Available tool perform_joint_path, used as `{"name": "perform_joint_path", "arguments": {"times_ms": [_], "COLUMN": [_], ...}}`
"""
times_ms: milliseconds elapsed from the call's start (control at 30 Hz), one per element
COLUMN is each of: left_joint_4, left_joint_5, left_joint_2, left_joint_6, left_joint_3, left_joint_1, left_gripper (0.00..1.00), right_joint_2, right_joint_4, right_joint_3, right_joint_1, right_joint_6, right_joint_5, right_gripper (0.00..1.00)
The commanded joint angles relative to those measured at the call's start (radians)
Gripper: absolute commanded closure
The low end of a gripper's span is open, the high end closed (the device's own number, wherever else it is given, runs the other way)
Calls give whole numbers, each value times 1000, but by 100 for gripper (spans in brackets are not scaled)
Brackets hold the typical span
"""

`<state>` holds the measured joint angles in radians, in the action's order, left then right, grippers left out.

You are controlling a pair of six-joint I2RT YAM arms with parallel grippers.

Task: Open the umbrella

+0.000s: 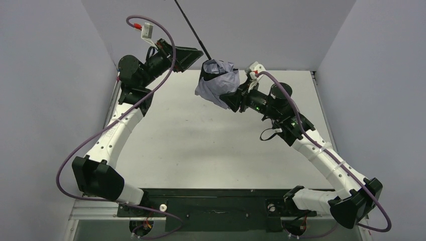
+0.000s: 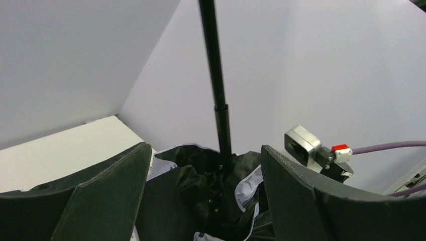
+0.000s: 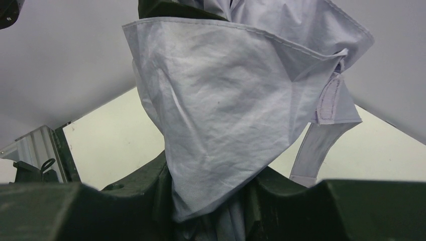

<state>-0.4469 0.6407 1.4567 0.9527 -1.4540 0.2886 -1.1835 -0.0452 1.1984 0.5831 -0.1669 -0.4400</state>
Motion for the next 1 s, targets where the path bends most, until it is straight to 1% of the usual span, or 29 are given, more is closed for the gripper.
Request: {"name": "perform_joint_path", "arguments": {"times_ms": [0, 33, 100, 133, 233, 333, 400, 433, 467, 500, 567, 633, 667, 733, 767, 800, 833, 867, 900, 933, 967], "left_joint_4": [-164, -175, -191, -191, -181, -186, -185, -186, -188, -194, -206, -211, -212, -213, -210, -206, -198, -194, -188, -186, -185], "left_joint_5": [9, 11, 11, 7, -12, -21, -29, -31, -34, -34, -29, -24, -21, -22, -24, -25, -28, -28, -31, -33, -29], "left_joint_2": [1, 2, 7, 15, 28, 44, 50, 53, 55, 56, 57, 58, 58, 57, 56, 57, 58, 60, 61, 60, 58], "left_joint_6": [57, 56, 54, 55, 71, 90, 100, 103, 103, 104, 104, 108, 110, 112, 111, 111, 111, 112, 112, 112, 100], "left_joint_3": [-33, -30, -35, -39, -55, -69, -75, -78, -79, -79, -77, -77, -76, -75, -74, -75, -75, -76, -76, -73, -72], "left_joint_1": [21, 24, 32, 34, 34, 36, 38, 39, 39, 40, 40, 39, 40, 43, 45, 46, 47, 47, 47, 45, 42], "left_gripper": [25, 27, 33, 38, 47, 49, 55, 65, 73, 86, 96, 98, 98, 89, 82, 81, 85, 98, 100, 100, 100], "right_joint_2": [41, 39, 35, 35, 39, 46, 47, 47, 46, 46, 47, 51, 52, 53, 53, 53, 52, 51, 49, 49, 50], "right_joint_4": [140, 143, 145, 146, 149, 147, 142, 141, 140, 140, 138, 144, 148, 155, 156, 156, 156, 151, 139, 131, 108], "right_joint_3": [6, 5, 5, 3, -1, -9, -15, -17, -21, -23, -32, -46, -53, -55, -54, -52, -50, -48, -44, -41, -37], "right_joint_1": [18, 22, 25, 26, 40, 52, 57, 57, 59, 60, 60, 61, 60, 62, 63, 66, 66, 67, 68, 67, 66], "right_joint_6": [22, 22, 22, 21, 29, 43, 53, 56, 57, 61, 74, 80, 80, 80, 80, 82, 85, 84, 84, 84, 84], "right_joint_5": [19, 18, 19, 17, 17, 24, 25, 27, 28, 28, 27, 27, 28, 27, 26, 25, 26, 26, 26, 27, 27], "right_gripper": [100, 100, 100, 100, 100, 100, 100, 100, 100, 100, 100, 100, 100, 100, 100, 100, 100, 100, 100, 100, 90]}}
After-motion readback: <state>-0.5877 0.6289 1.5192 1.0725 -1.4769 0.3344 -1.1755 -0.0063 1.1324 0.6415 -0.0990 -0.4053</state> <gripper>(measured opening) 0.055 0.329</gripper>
